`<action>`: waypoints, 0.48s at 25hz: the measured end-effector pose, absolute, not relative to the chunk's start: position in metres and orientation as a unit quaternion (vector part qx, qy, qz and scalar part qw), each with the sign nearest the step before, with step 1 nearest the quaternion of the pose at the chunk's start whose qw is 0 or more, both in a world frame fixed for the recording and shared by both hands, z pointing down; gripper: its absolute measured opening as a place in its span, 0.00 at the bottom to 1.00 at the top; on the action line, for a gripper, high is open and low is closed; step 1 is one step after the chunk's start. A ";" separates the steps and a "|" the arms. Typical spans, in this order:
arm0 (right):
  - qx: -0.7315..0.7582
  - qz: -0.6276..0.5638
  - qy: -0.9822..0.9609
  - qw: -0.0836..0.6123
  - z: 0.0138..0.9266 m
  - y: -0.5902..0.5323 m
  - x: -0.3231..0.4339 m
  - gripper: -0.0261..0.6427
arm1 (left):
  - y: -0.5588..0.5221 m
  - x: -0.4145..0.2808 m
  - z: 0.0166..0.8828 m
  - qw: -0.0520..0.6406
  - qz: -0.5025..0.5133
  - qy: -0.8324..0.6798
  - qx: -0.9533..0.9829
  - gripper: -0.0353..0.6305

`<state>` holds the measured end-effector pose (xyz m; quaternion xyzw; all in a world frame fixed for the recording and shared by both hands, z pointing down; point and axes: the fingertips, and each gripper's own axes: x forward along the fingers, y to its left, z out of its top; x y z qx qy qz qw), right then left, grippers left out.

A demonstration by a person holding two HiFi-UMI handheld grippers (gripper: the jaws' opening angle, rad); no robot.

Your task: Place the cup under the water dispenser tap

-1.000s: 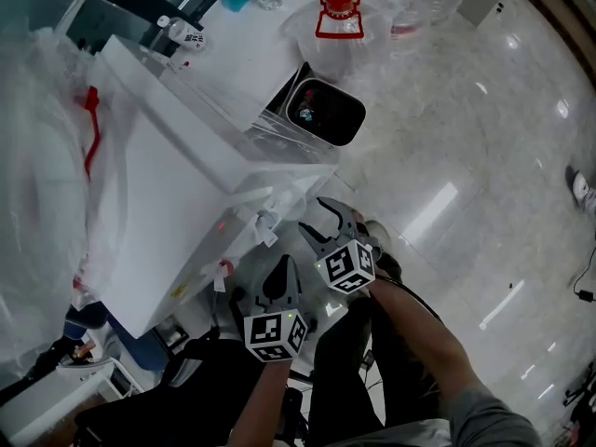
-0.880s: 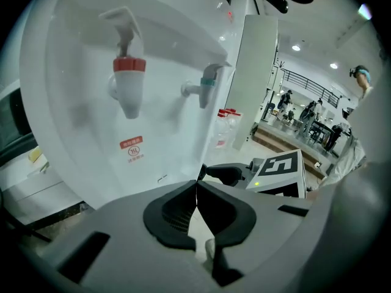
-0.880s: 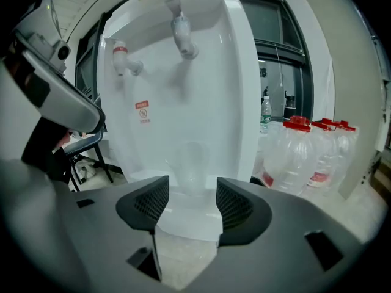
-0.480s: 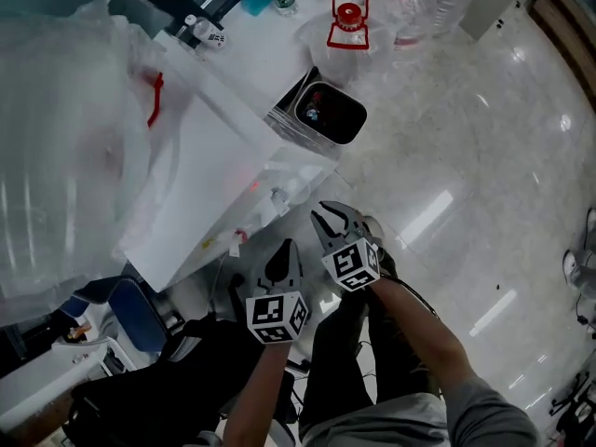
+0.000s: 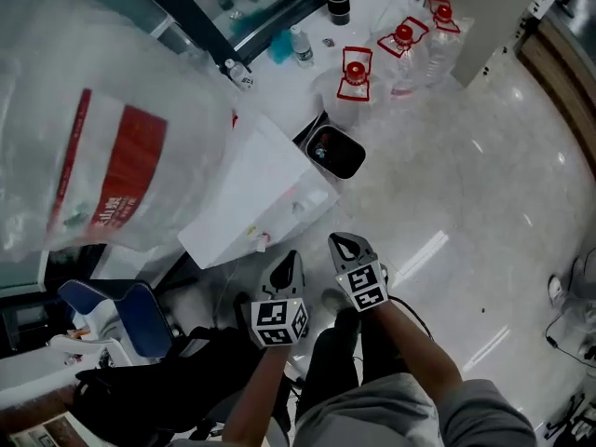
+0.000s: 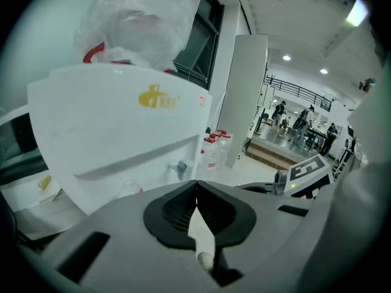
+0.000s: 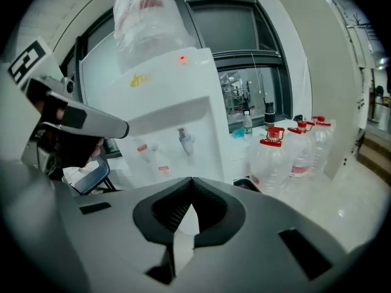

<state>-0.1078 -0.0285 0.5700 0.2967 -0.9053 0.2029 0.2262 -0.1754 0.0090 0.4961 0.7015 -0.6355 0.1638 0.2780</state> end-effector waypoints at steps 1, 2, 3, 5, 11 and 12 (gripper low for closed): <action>0.299 0.202 -0.906 0.222 0.557 -0.027 -0.106 0.06 | 0.009 -0.174 0.486 0.274 0.161 -0.635 0.704 0.07; 0.300 0.199 -0.907 0.218 0.544 -0.027 -0.104 0.06 | 0.010 -0.173 0.475 0.270 0.158 -0.635 0.707 0.07; 0.302 0.197 -0.908 0.212 0.530 -0.026 -0.103 0.06 | 0.010 -0.172 0.466 0.267 0.154 -0.634 0.709 0.07; 0.305 0.192 -0.911 0.200 0.503 -0.024 -0.103 0.06 | 0.013 -0.169 0.447 0.263 0.145 -0.632 0.715 0.07; 0.307 0.167 -0.923 0.162 0.421 -0.025 -0.107 0.06 | 0.015 -0.158 0.391 0.245 0.126 -0.606 0.746 0.07; 0.306 0.162 -0.925 0.155 0.407 -0.029 -0.105 0.06 | 0.012 -0.156 0.381 0.241 0.120 -0.603 0.751 0.07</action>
